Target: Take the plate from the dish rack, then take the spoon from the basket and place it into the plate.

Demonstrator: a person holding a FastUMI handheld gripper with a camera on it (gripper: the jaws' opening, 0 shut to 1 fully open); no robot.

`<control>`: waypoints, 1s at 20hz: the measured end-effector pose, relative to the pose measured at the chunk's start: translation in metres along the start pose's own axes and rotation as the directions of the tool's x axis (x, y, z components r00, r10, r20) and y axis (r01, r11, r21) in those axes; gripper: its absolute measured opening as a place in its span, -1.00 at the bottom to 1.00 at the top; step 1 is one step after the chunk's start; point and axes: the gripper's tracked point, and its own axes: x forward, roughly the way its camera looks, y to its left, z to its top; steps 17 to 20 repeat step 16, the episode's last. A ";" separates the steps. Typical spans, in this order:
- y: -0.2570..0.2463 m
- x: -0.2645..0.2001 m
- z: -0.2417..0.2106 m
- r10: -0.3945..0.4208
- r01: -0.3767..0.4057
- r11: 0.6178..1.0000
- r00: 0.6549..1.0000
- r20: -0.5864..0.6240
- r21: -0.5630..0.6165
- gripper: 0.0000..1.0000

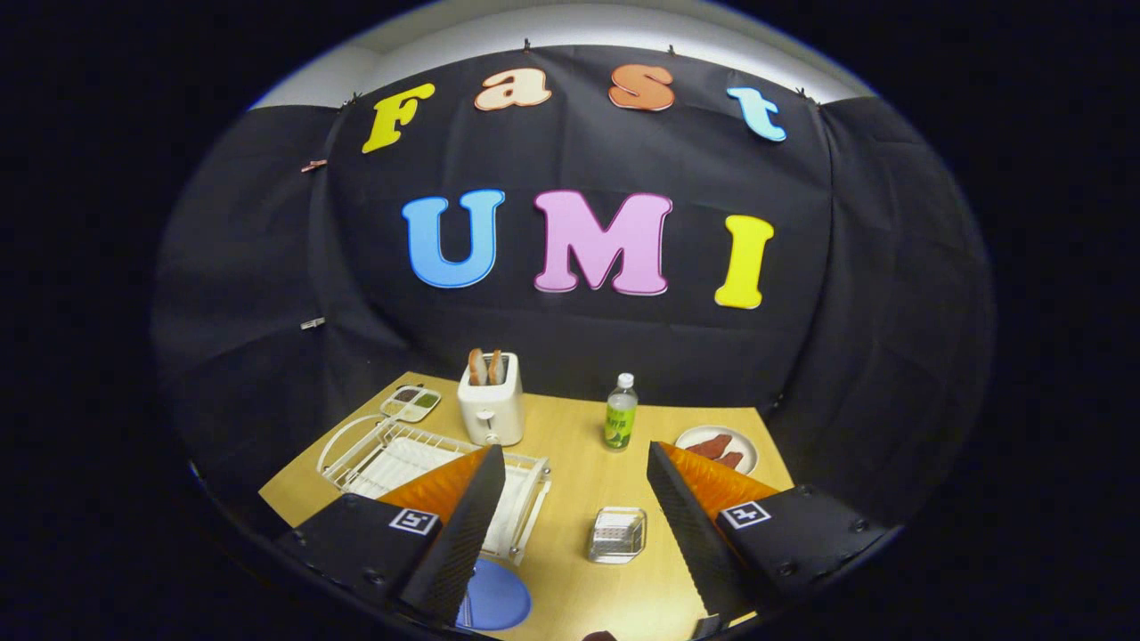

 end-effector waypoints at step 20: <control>-0.073 -0.035 0.065 -0.252 0.267 0.961 0.954 0.165 -0.074 0.96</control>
